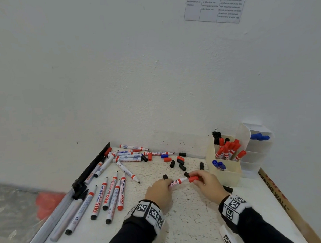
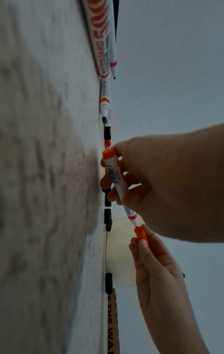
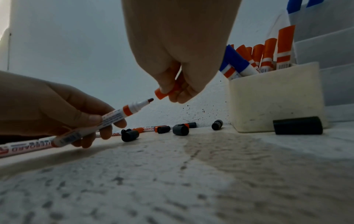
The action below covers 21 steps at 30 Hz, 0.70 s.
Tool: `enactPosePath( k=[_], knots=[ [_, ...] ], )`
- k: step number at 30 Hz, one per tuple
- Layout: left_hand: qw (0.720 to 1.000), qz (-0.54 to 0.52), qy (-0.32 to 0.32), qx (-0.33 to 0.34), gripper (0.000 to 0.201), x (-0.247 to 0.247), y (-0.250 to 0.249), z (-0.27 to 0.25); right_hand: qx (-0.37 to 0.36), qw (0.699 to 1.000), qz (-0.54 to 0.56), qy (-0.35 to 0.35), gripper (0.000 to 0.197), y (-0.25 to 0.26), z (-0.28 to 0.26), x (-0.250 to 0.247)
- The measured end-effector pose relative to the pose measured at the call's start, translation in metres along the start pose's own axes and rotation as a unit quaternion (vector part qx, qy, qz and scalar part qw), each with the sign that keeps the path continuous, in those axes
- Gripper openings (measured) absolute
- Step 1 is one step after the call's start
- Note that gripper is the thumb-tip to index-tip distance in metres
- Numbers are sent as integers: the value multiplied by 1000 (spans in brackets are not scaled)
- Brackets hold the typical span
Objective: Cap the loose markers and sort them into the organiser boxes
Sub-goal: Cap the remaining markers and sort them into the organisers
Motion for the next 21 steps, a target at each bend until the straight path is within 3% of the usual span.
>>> enactPosePath(
  k=[3,8,11,16,19,21],
  knots=[
    [1000,7,-12,1,36,-2,-1,-1,-2,998,-6,-59,22,0,0,-8],
    [1000,-13,9,26,33,-2,-8,-4,-6,1000,10,-1,25,4,0,9],
    [994,-92,32,52,26,-2,-16,-8,30,997,66,-6,13,3,-1,10],
    [986,-149,10,80,21,-13,-23,-13,65,995,62,-32,45,11,0,1],
    [992,-91,3,91,20,-13,-22,-13,95,995,39,1,48,11,1,9],
    [990,-105,40,91,24,-9,-23,-14,106,993,40,15,47,9,1,14]
  ],
)
Point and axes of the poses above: each hand's wrist, its own z-axis towards the middle knuckle, its own x-axis out of the palm, y = z × x, the point moved 8 cm from there along z, towards the middle knuckle, and after that the axes turned 7 degrees about -x, right-handed, at the moved point
